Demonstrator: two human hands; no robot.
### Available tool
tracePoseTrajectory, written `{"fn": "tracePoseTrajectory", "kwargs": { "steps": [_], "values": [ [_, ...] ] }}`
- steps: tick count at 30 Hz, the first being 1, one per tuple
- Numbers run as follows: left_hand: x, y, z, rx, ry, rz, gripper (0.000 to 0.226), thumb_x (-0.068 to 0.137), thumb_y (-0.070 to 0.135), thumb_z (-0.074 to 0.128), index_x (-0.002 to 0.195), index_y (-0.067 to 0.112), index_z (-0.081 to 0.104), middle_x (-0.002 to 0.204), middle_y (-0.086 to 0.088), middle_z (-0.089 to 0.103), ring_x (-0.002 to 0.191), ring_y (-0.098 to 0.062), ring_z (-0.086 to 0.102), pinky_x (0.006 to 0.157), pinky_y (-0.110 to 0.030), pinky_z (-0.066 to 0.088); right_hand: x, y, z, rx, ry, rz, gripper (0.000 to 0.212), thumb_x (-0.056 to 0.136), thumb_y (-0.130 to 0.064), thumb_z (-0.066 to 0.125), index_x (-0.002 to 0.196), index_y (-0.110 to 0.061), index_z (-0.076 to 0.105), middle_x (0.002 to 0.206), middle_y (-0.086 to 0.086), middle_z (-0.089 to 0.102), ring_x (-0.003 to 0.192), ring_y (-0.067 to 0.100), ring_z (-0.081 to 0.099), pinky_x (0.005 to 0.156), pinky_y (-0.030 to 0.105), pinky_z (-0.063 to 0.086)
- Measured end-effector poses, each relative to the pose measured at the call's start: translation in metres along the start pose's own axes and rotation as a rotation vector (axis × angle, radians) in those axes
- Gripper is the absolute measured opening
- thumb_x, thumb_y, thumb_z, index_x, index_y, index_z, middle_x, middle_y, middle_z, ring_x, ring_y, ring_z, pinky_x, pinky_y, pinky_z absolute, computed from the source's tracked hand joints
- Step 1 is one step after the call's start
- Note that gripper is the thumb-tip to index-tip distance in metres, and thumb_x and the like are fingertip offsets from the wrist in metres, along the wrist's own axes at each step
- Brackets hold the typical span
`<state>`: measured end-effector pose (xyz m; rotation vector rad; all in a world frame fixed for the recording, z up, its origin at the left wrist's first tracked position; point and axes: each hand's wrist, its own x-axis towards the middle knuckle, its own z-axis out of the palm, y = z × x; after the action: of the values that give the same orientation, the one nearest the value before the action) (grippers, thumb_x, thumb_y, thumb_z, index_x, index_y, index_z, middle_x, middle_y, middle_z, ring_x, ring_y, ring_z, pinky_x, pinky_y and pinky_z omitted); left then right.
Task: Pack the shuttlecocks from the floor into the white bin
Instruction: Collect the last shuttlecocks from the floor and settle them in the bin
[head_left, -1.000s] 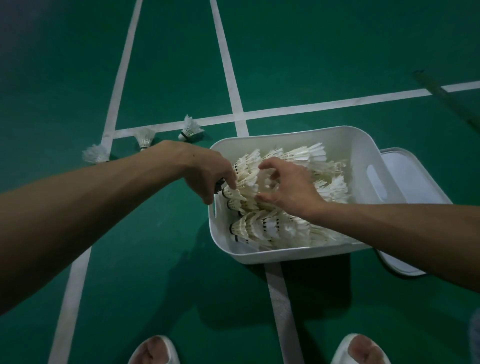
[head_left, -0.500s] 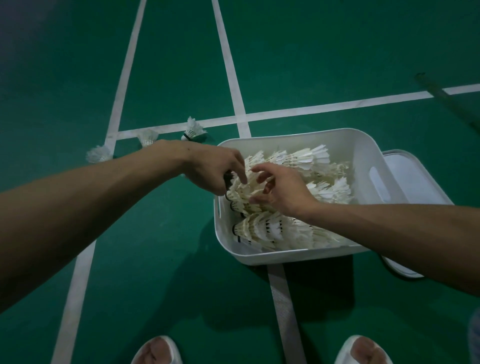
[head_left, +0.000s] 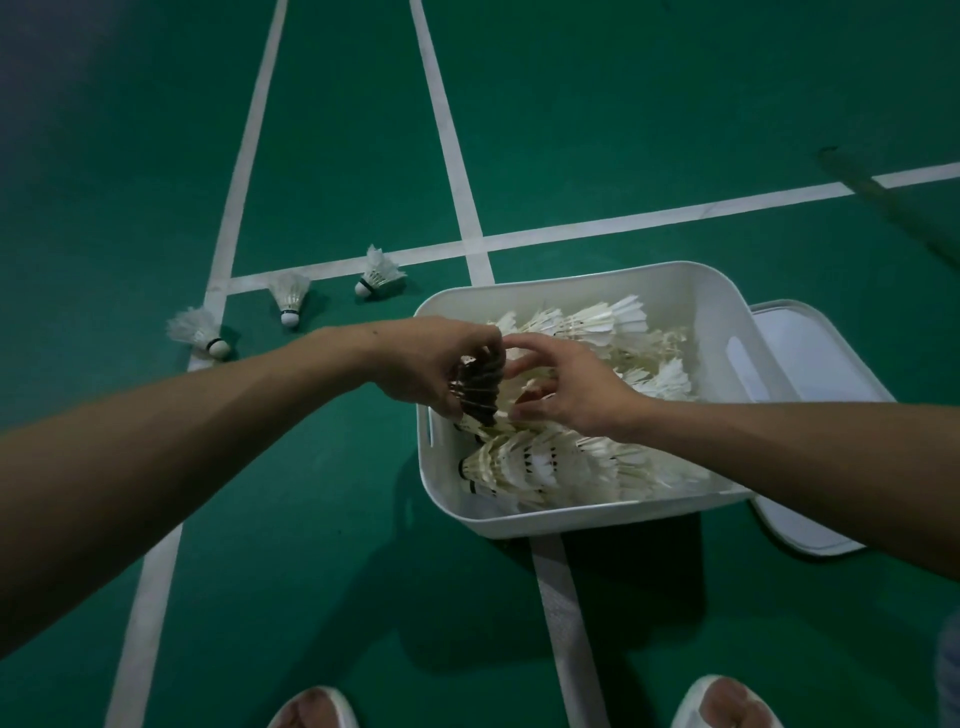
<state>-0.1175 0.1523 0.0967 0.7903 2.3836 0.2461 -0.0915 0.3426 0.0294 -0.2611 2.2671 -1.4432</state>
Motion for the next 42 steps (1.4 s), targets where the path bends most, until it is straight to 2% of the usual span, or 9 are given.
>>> {"fn": "tracePoseTrajectory", "kwargs": {
  "steps": [4, 11, 19, 24, 31, 35, 37, 40, 42],
  "values": [
    [0.005, -0.001, 0.004, 0.028, 0.018, 0.013, 0.062, 0.077, 0.021, 0.076, 0.128, 0.022, 0.04, 0.108, 0.004, 0.055, 0.093, -0.016, 0.049, 0.078, -0.024, 0.035, -0.006, 0.004, -0.01, 0.091, -0.028, 0.001, 0.079, 0.069, 0.004, 0.081, 0.131, -0.035, 0.05, 0.117, 0.001, 0.06, 0.093, 0.021, 0.069, 0.082, 0.04, 0.059],
    [0.006, -0.011, 0.006, -0.087, 0.039, -0.013, 0.066, 0.08, 0.028, 0.074, 0.133, 0.022, 0.034, 0.125, -0.004, 0.058, 0.107, -0.021, 0.057, 0.096, -0.038, 0.046, -0.018, -0.009, 0.002, 0.189, -0.029, -0.031, 0.087, 0.065, -0.007, 0.085, 0.136, -0.033, 0.042, 0.124, 0.005, 0.058, 0.096, 0.02, 0.069, 0.082, 0.036, 0.059],
    [0.004, -0.011, 0.009, -0.091, 0.076, -0.002, 0.081, 0.075, 0.029, 0.078, 0.136, 0.017, 0.026, 0.131, -0.009, 0.058, 0.102, -0.02, 0.061, 0.094, -0.036, 0.048, -0.013, -0.015, 0.014, 0.139, 0.054, -0.059, 0.06, 0.069, -0.009, 0.083, 0.117, -0.026, 0.053, 0.118, 0.002, 0.057, 0.095, 0.021, 0.067, 0.078, 0.038, 0.06],
    [0.002, -0.011, 0.013, -0.104, 0.071, -0.001, 0.078, 0.075, 0.021, 0.079, 0.134, 0.019, 0.029, 0.138, -0.002, 0.053, 0.113, -0.018, 0.057, 0.098, -0.034, 0.046, -0.023, -0.014, -0.008, 0.026, 0.05, -0.038, 0.052, 0.069, -0.007, 0.083, 0.111, -0.022, 0.056, 0.116, -0.01, 0.057, 0.082, 0.015, 0.07, 0.069, 0.026, 0.059],
    [0.005, -0.012, 0.017, -0.058, 0.095, 0.025, 0.072, 0.078, 0.017, 0.076, 0.134, 0.021, 0.031, 0.134, 0.003, 0.055, 0.113, -0.018, 0.056, 0.096, -0.04, 0.048, -0.028, -0.001, -0.031, -0.246, 0.213, -0.054, 0.053, 0.068, -0.015, 0.086, 0.112, -0.022, 0.058, 0.115, -0.004, 0.06, 0.074, 0.007, 0.065, 0.058, 0.008, 0.047],
    [0.005, -0.012, 0.017, -0.049, 0.133, 0.037, 0.067, 0.08, 0.012, 0.074, 0.133, 0.02, 0.035, 0.137, 0.002, 0.051, 0.112, -0.018, 0.057, 0.094, -0.04, 0.05, -0.017, 0.0, -0.018, -0.409, 0.252, -0.081, 0.052, 0.065, -0.025, 0.088, 0.109, -0.025, 0.06, 0.109, -0.004, 0.057, 0.097, 0.015, 0.056, 0.087, 0.035, 0.054],
    [0.005, -0.011, 0.017, -0.033, 0.163, 0.044, 0.064, 0.079, 0.011, 0.073, 0.132, 0.019, 0.038, 0.137, 0.0, 0.049, 0.111, -0.017, 0.057, 0.092, -0.04, 0.051, -0.014, -0.002, -0.014, -0.443, 0.269, -0.079, 0.052, 0.065, -0.025, 0.088, 0.109, -0.025, 0.061, 0.108, -0.004, 0.053, 0.1, 0.017, 0.054, 0.091, 0.041, 0.052],
    [0.007, -0.011, 0.02, -0.003, 0.219, 0.035, 0.059, 0.078, 0.01, 0.074, 0.129, 0.016, 0.043, 0.133, -0.003, 0.049, 0.107, -0.016, 0.059, 0.09, -0.038, 0.053, -0.012, -0.003, -0.011, -0.378, 0.268, -0.08, 0.054, 0.065, -0.017, 0.088, 0.112, -0.022, 0.063, 0.11, -0.006, 0.045, 0.093, 0.016, 0.057, 0.083, 0.02, 0.053],
    [0.01, -0.011, 0.023, 0.009, 0.268, 0.02, 0.054, 0.077, 0.012, 0.075, 0.123, 0.014, 0.048, 0.126, -0.004, 0.053, 0.101, -0.016, 0.06, 0.087, -0.038, 0.054, -0.013, -0.003, -0.007, -0.379, 0.254, -0.072, 0.055, 0.066, -0.017, 0.087, 0.115, -0.02, 0.063, 0.109, -0.005, 0.045, 0.088, 0.011, 0.054, 0.07, 0.003, 0.041]
  ]
}}
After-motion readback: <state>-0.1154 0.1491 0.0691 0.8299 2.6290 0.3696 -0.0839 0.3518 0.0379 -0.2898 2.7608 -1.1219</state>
